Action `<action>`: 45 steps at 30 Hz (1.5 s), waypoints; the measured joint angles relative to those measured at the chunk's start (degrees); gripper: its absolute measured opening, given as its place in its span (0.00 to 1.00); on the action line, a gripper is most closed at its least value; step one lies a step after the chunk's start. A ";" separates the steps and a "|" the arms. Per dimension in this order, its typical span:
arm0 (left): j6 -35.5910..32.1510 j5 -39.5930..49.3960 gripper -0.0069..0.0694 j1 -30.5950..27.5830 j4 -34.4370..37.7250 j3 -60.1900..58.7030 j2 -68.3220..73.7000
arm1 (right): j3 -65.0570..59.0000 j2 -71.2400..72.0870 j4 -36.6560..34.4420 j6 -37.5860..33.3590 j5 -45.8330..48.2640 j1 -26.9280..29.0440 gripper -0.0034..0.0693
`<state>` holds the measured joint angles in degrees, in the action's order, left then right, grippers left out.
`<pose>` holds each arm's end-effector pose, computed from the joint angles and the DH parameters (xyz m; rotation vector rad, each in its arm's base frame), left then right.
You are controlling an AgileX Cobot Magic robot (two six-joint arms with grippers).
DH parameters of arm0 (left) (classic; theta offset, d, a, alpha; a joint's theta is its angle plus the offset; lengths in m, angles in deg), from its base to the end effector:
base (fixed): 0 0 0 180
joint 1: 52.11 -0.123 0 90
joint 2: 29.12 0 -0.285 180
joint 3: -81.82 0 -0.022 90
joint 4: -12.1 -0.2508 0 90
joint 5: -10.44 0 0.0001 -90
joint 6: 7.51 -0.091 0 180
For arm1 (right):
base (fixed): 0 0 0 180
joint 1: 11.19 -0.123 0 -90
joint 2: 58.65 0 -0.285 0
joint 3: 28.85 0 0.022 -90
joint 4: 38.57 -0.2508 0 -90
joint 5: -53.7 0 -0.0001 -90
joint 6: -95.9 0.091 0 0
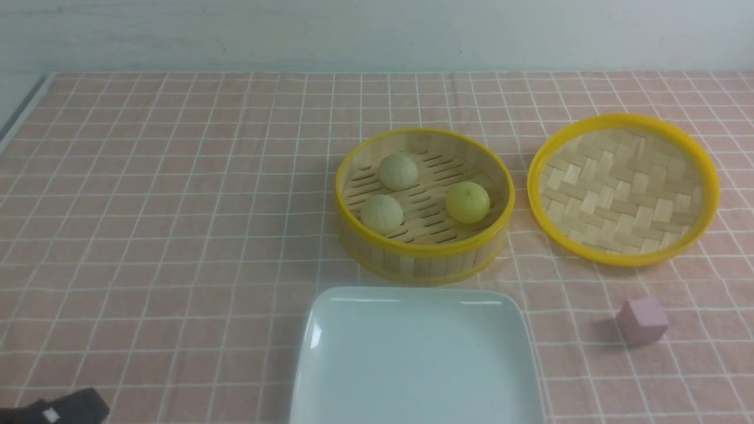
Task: Put the steamed buns into the plate on the pink tablecloth.
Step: 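Reach toward a bun in the bamboo steamer with the right gripper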
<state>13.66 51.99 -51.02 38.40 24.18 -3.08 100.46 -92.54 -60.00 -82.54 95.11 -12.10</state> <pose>0.0639 -0.0280 0.2512 -0.5854 2.1193 -0.7462 0.0838 0.0234 0.2781 0.1820 2.1711 0.4527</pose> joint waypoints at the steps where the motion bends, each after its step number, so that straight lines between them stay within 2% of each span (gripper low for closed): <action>1: -1.95 2.65 0.09 0.00 -0.51 1.67 4.02 | 2.17 -6.52 2.69 0.43 4.40 0.00 0.03; 2: -2.27 2.97 0.09 0.00 -0.65 1.88 5.30 | 2.45 -7.49 2.98 0.43 4.96 0.00 0.03; 4: -6.59 6.24 0.09 0.00 -1.02 4.29 12.67 | 5.69 -19.66 4.03 1.07 9.92 0.00 0.03; 8: -11.73 8.42 0.09 0.00 -1.02 6.66 22.35 | 10.18 -35.33 -5.96 -7.66 12.36 -1.03 0.04; 12: -14.38 8.36 0.10 0.00 -1.07 6.99 28.14 | 15.43 -46.95 -19.03 -21.86 7.34 -6.17 0.04; 14: -14.74 8.31 0.10 0.00 -1.07 6.99 29.05 | 17.00 -49.11 -20.43 -23.55 5.81 -7.49 0.04; 17: -15.42 8.01 0.11 0.00 -1.09 6.99 30.47 | 27.34 -58.10 -21.96 -24.86 2.41 -12.12 0.06; 22: -15.53 7.63 0.11 0.00 -1.38 6.99 30.47 | 37.88 -65.49 -16.16 -20.35 -1.78 -16.29 0.12; 25: -15.59 6.70 0.12 0.00 -1.55 6.99 30.47 | 48.13 -72.46 -5.02 -12.54 -6.03 -19.61 0.24; 28: -15.66 6.39 0.13 0.00 -1.69 6.99 30.47 | 53.52 -76.78 1.33 -8.19 -6.49 -21.23 0.33; 30: -15.71 6.13 0.14 0.00 -1.88 7.01 30.47 | 58.09 -81.37 8.75 -4.50 -6.64 -22.36 0.41; 33: -15.70 6.07 0.14 0.00 -1.95 7.01 30.47 | 62.56 -87.00 16.22 -0.06 -7.25 -22.76 0.45; 37: -15.70 6.07 0.15 0.00 -1.95 7.01 30.47 | 63.95 -91.82 19.98 3.58 -8.26 -22.76 0.41; 40: -15.70 6.07 0.16 0.00 -2.19 7.01 30.47 | 64.21 -93.27 20.44 5.49 -9.06 -22.76 0.31; 44: -15.70 6.07 0.16 0.00 -2.95 7.01 30.47 | 64.47 -92.73 20.73 7.24 -9.14 -23.43 0.09; 45: -15.70 6.07 0.16 0.00 -3.15 7.01 30.47 | 64.35 -92.10 20.80 7.31 -8.70 -23.74 0.07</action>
<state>-2.04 58.06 -51.02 35.25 31.19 27.39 164.82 -184.64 -39.21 -75.23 86.41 -35.84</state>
